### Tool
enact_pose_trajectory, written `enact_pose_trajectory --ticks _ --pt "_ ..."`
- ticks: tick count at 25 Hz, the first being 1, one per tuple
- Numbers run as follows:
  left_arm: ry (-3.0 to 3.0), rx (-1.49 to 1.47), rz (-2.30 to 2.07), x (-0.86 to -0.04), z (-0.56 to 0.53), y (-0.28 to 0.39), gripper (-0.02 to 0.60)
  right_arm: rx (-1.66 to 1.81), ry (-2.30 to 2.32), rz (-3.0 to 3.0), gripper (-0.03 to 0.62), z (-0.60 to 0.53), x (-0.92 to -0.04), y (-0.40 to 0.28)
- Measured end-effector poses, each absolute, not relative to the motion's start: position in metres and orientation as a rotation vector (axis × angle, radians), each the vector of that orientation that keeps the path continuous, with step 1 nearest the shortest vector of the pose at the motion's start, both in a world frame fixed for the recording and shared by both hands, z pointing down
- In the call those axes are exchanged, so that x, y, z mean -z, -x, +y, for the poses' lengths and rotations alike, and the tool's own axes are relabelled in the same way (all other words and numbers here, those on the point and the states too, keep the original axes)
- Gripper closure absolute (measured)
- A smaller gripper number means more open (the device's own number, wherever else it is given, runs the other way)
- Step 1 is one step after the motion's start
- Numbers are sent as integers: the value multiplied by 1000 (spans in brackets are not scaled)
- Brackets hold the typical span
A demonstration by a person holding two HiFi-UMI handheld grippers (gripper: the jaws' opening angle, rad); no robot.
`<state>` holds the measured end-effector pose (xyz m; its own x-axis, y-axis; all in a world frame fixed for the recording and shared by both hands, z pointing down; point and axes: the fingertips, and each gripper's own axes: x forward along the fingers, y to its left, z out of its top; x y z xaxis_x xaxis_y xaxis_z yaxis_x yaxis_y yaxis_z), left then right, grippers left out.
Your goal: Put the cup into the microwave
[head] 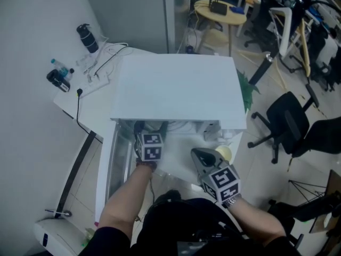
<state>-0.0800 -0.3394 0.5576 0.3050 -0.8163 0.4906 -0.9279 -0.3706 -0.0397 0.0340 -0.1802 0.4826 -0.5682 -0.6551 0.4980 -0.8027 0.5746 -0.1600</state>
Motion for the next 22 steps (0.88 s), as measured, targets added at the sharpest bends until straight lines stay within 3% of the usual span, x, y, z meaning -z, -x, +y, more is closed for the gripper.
enact_pose_trajectory --ticks 22 --pt "-2270 -642 -1641 -576 -388 97 221 -542 -1208 -2408 580 -222 -493 -23"
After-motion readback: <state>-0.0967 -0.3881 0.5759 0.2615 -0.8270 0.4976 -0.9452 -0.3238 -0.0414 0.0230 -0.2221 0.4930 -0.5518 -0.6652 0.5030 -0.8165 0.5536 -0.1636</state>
